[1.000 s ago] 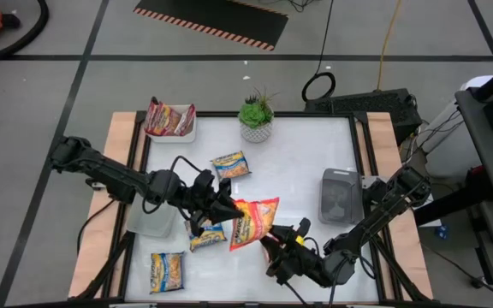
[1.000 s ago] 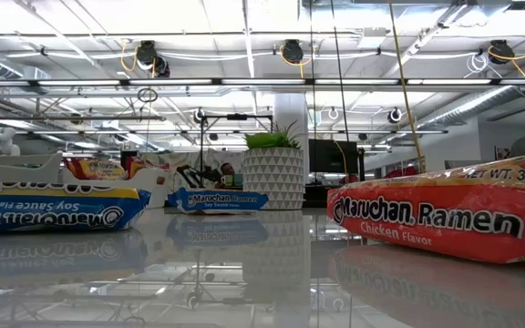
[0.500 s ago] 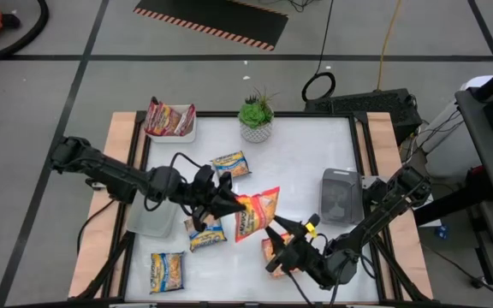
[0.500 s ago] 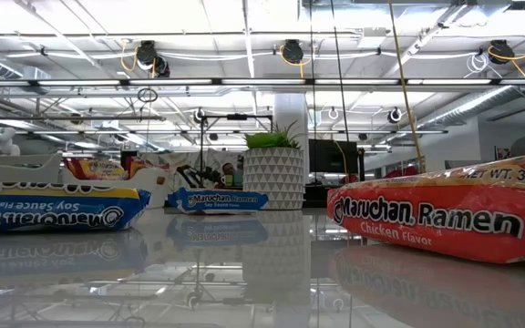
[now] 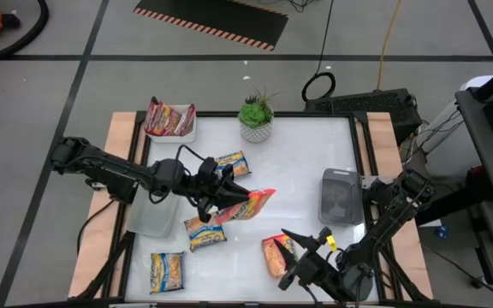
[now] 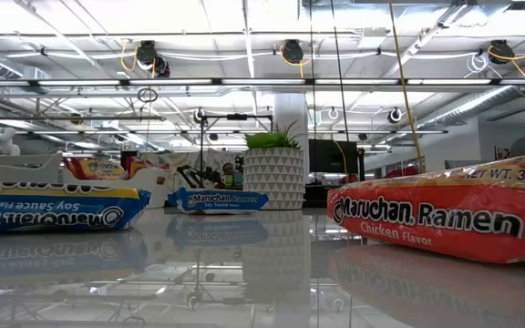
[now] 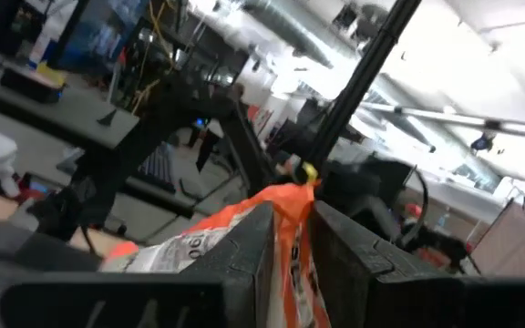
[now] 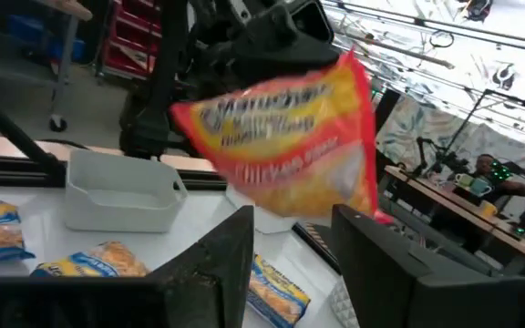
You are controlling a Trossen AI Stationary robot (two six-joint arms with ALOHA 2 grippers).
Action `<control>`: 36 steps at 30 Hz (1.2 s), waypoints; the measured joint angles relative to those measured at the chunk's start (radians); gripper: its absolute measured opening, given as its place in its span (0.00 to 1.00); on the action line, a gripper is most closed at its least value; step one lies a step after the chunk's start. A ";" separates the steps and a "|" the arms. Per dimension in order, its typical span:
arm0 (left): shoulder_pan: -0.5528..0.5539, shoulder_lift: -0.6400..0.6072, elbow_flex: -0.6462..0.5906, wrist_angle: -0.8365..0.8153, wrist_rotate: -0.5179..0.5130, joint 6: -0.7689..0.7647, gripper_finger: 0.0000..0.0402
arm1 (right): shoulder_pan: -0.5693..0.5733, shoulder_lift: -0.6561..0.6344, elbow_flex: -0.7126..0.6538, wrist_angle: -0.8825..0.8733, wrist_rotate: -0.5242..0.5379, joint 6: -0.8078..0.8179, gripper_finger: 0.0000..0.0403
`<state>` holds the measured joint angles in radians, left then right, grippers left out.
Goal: Sort Maruchan noodles
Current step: Put the top orange noodle pack into the black bin
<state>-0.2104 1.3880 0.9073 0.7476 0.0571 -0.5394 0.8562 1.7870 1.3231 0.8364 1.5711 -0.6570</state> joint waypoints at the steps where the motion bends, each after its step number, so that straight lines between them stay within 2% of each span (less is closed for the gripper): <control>1: 0.000 0.000 0.000 -0.018 0.001 0.003 0.19 | 0.003 0.000 0.000 0.000 0.000 0.004 0.36; 7: -0.003 -0.001 0.001 -0.096 0.022 0.040 0.02 | 0.005 0.000 0.000 -0.002 0.000 0.029 0.36; 10: -0.004 -0.002 0.002 -0.177 0.025 0.051 0.01 | 0.010 0.000 0.000 -0.002 0.000 0.043 0.36; 17: -0.050 -0.018 0.002 -0.552 0.047 0.080 0.01 | 0.045 0.000 0.000 -0.040 0.000 0.192 0.36; 20: -0.101 -0.014 0.001 -0.676 -0.029 0.090 0.01 | 0.047 0.000 -0.001 -0.072 0.000 0.243 0.36; 23: -0.156 -0.015 0.002 -0.704 -0.131 0.098 0.01 | 0.024 0.000 -0.001 -0.070 -0.002 0.242 0.36; 26: -0.198 -0.015 0.002 -0.710 -0.182 0.117 0.01 | -0.017 0.000 -0.001 -0.071 -0.039 0.184 0.36; 30: -0.227 -0.015 0.002 -0.710 -0.197 0.126 0.01 | -0.094 0.000 -0.001 -0.105 -0.206 0.165 0.36; 32: -0.234 -0.015 0.002 -0.717 -0.198 0.126 0.01 | -0.152 0.000 -0.001 -0.223 -0.357 0.274 0.36; 36: -0.245 -0.015 0.002 -0.734 -0.199 0.124 0.01 | -0.323 -0.006 0.000 -0.516 -0.923 0.649 0.36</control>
<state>-0.4552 1.3727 0.9089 0.0133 -0.1417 -0.4157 0.5327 1.7805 1.3230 0.3199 0.6481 -0.0079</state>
